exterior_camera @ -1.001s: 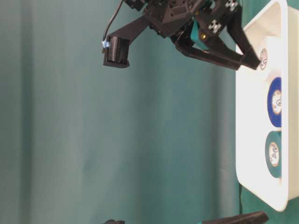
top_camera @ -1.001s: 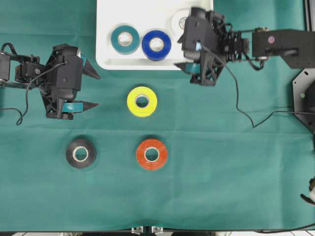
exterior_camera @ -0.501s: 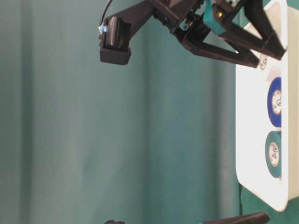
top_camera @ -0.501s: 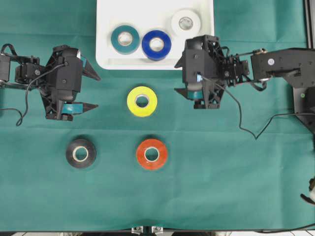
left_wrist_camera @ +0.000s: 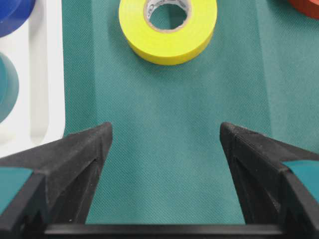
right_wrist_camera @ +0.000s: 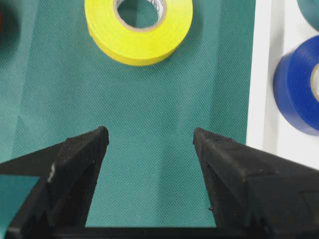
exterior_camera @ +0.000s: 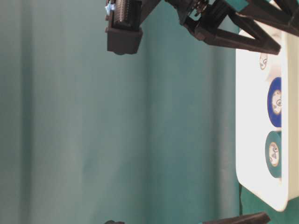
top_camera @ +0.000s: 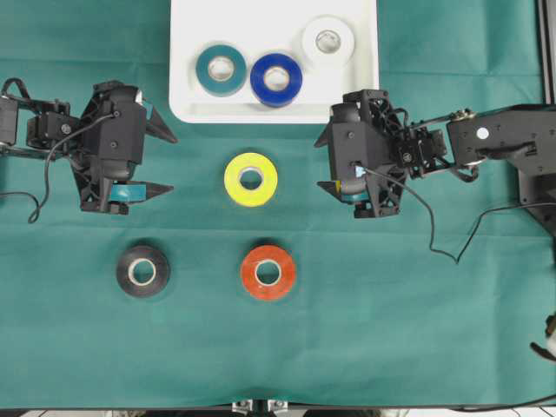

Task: Put the tape alternately from left to right into the white case.
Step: 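Move the left gripper down onto the black tape roll and grasp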

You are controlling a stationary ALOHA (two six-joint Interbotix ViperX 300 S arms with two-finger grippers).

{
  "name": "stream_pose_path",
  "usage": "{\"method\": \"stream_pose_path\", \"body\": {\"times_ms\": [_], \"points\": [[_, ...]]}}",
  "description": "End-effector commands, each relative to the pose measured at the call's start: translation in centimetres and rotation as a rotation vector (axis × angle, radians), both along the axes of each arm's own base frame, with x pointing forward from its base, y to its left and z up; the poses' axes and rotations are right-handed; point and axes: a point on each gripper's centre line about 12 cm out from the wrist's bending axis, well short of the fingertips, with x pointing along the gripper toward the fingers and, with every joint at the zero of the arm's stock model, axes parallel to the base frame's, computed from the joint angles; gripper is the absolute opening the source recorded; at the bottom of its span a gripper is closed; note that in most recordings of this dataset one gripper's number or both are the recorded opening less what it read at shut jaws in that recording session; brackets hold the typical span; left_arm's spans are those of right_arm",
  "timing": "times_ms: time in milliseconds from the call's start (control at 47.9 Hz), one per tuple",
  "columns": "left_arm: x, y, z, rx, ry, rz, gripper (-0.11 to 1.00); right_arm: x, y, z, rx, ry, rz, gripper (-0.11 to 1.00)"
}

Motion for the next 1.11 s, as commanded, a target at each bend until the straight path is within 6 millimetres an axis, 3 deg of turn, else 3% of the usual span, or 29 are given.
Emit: {"method": "stream_pose_path", "body": {"times_ms": [0,563,1085], "points": [[-0.2,-0.1,0.1,-0.002,-0.009,-0.001,0.82,0.3,0.0,1.1,0.004,-0.041,0.002,0.78],[-0.2,-0.3,0.1,-0.005,-0.006,-0.005,0.82,0.3,0.1,1.2,0.006,-0.044,0.001,0.78],[-1.2,-4.6,-0.7,-0.161,0.056,0.003,0.82,0.4,0.1,1.2,0.004,-0.044,0.002,0.77]]}}
